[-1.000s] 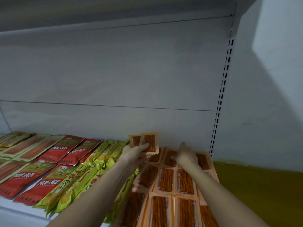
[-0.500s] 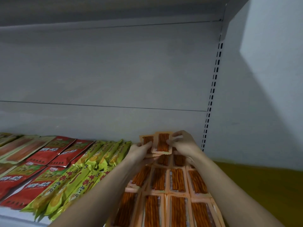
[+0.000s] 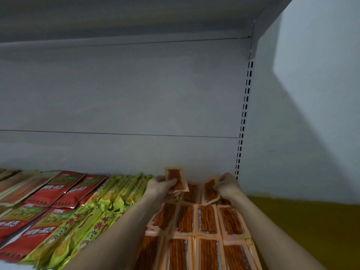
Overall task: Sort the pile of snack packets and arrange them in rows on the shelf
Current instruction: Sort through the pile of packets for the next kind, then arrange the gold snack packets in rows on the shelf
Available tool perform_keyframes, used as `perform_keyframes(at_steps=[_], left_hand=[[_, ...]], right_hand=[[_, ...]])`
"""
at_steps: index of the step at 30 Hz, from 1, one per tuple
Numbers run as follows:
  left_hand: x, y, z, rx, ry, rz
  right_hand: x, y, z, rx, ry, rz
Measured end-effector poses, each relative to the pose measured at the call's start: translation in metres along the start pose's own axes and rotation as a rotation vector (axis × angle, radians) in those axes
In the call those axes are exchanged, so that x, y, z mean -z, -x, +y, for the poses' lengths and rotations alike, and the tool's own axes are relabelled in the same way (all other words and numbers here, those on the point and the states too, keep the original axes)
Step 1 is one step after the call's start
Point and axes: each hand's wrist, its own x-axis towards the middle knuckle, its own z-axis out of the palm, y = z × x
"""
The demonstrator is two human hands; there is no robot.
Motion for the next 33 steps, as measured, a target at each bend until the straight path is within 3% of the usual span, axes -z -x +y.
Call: perform_keyframes(at_steps=[7,9,13,16,20,22,25,30,33], left_hand=[[-0.004,0.004,0.0,0.003,-0.033,-0.036],[-0.008,0.006,0.0,-0.001,-0.036,-0.042],[-0.022,0.004,-0.002,-0.01,-0.049,-0.04],[-0.033,0.001,-0.005,-0.029,-0.127,-0.029],[-0.035,-0.005,-0.012,-0.158,-0.445,-0.075],[-0.031,-0.012,-0.014,-0.347,-0.808,-0.073],[-0.029,-0.012,-0.018,-0.488,-1.253,-0.102],[-0.036,-0.007,-0.027,-0.412,-1.531,-0.197],[-0.038,-0.005,-0.034,-0.349,-1.574,-0.252]], right_hand=[[-0.008,0.011,-0.001,0.117,0.388,0.119],[-0.007,0.016,-0.011,0.209,0.263,0.135],[-0.001,0.036,-0.038,0.23,-0.138,-0.091],[0.005,0.044,-0.041,0.209,-0.265,-0.181],[0.017,0.03,-0.026,0.137,-0.313,-0.099],[0.028,0.02,-0.014,0.091,-0.246,-0.034],[0.042,0.01,0.006,0.023,-0.177,0.009],[0.046,0.001,0.032,-0.062,-0.093,0.038],[0.042,-0.001,0.04,-0.05,0.052,0.029]])
